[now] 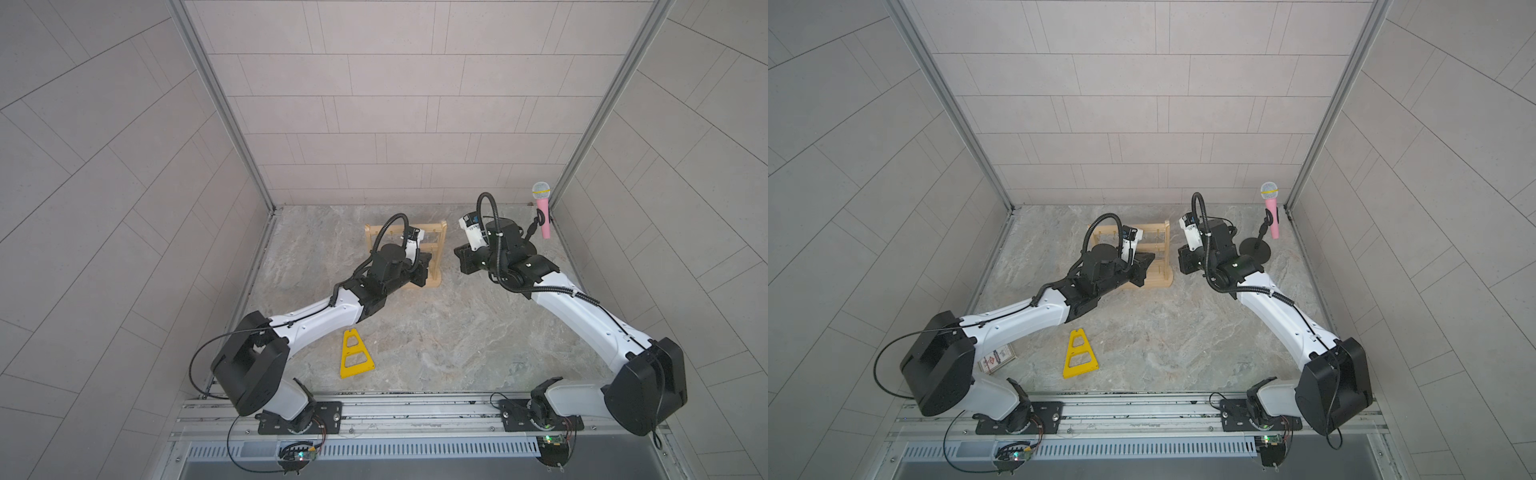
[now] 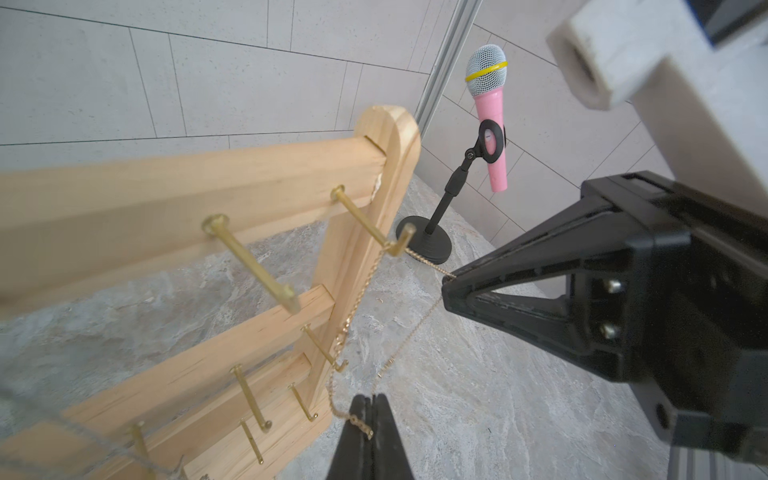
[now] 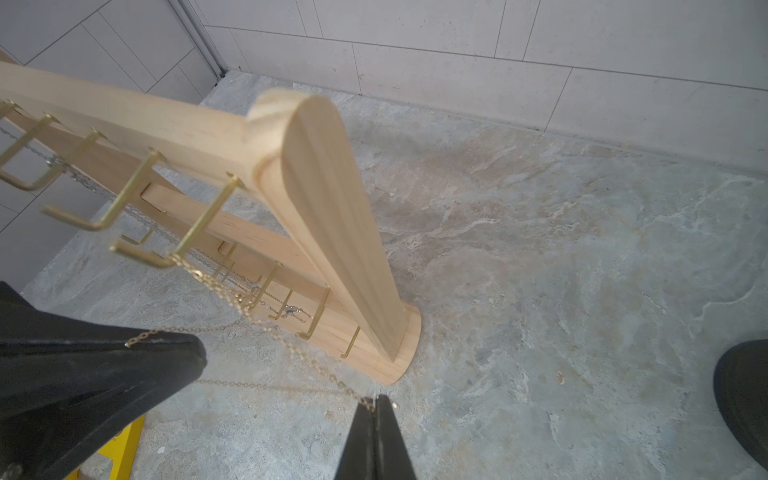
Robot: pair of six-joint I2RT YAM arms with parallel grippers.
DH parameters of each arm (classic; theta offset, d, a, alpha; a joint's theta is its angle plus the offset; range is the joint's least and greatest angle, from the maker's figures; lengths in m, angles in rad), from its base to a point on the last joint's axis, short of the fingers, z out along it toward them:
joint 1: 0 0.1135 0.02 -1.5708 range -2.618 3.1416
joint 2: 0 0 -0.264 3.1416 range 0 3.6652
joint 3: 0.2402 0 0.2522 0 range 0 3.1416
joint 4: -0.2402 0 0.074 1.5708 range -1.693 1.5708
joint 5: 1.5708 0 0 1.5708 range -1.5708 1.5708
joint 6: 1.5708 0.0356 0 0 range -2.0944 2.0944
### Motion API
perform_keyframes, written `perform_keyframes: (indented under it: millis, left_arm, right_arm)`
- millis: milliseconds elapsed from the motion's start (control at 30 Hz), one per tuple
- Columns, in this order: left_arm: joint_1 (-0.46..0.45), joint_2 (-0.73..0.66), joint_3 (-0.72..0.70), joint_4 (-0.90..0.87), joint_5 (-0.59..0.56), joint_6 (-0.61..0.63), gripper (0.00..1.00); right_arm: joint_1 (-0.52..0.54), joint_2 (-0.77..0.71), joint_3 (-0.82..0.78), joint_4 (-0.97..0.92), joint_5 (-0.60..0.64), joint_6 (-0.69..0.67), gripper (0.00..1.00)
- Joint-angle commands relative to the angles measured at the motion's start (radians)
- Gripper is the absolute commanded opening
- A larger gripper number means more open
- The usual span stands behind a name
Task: Hang the necklace on the jewelry display stand
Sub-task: Hang the necklace on the stand.
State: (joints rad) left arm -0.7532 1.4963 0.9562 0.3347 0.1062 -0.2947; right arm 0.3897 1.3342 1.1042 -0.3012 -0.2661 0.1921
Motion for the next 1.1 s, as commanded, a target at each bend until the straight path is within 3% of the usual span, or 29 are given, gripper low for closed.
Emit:
perform_keyframes:
  millis: [0,1067]
  left_arm:
    - [-0.003,-0.027,-0.014,-0.009,-0.033,0.012,0.03]
    - [-0.002,0.023,0.042,-0.046,-0.104,0.051,0.05]
  right_arm:
    - [0.006,0.011,-0.013,0.012,-0.006,0.004,0.06]
    - [0.026,0.074,-0.088,0.142,-0.059,0.07,0.07]
